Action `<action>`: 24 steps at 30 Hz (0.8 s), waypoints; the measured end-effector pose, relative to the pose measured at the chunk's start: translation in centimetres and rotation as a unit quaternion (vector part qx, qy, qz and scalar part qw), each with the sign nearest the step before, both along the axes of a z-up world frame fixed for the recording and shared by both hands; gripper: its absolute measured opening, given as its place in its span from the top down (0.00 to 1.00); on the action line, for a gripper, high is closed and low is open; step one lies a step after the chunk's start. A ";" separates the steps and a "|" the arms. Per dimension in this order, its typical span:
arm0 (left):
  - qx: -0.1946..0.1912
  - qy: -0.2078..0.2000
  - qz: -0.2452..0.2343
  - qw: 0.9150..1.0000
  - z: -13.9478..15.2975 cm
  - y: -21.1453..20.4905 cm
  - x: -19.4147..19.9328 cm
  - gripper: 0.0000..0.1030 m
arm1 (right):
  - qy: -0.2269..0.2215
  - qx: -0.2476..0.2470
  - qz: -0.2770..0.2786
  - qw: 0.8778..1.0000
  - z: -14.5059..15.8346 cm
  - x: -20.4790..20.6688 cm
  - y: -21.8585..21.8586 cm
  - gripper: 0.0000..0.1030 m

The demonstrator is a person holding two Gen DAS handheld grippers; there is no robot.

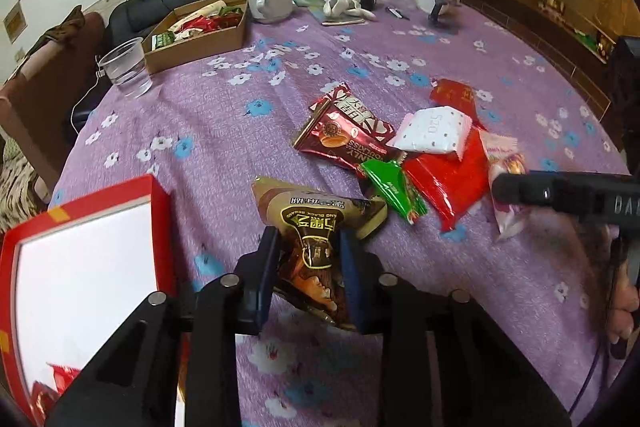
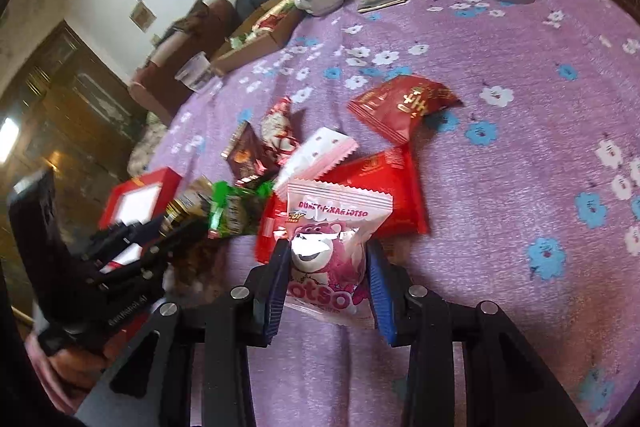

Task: Organize snacks
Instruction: 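Grasp the gold-brown snack bag with the left gripper while the right grasps the pink Lotso packet, then carry the bag and Lotso packet into the white tray and release both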

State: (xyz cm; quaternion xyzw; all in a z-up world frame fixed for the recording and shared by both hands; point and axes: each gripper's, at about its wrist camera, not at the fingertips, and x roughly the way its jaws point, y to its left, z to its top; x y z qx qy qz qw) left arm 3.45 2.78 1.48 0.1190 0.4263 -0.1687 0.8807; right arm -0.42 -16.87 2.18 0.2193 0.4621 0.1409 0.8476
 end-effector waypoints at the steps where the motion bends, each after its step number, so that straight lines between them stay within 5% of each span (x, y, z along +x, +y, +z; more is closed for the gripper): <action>1: -0.003 0.000 0.000 1.000 0.0 0.1 -0.2 0.74 | -0.002 0.018 0.001 1.000 0.1 0.0 -0.3 0.63; 5: -0.018 0.001 0.004 1.000 0.1 0.6 -1.3 0.79 | 0.000 0.034 -0.006 0.999 0.0 0.2 -0.6 0.63; 7: -0.031 0.001 0.003 1.000 0.6 0.9 -2.0 0.90 | 0.001 0.037 -0.008 0.999 0.0 0.2 -0.7 0.63; 11: -0.023 0.001 -0.006 1.000 0.7 1.0 -3.1 0.90 | -0.003 0.039 -0.008 0.999 0.3 0.1 -0.7 0.63; 14: -0.010 -0.003 0.011 1.000 0.4 0.8 -2.8 0.82 | 0.003 0.039 -0.011 0.999 0.1 0.2 -0.8 0.63; 16: -0.005 0.008 0.013 1.000 0.0 0.6 -2.6 0.51 | 0.003 0.041 -0.016 0.999 0.1 0.1 -1.0 0.63; 18: 0.011 0.006 0.014 1.000 -0.4 0.3 -2.7 0.30 | 0.002 0.042 -0.017 0.999 0.1 0.1 -1.1 0.63; 22: 0.017 0.004 0.017 1.000 -1.3 0.0 -1.9 0.27 | 0.003 0.039 -0.018 0.999 0.2 0.1 -1.0 0.63; 24: 0.000 0.023 0.021 1.000 -2.1 0.2 -1.3 0.37 | 0.002 0.038 -0.019 0.999 0.1 0.0 -1.0 0.63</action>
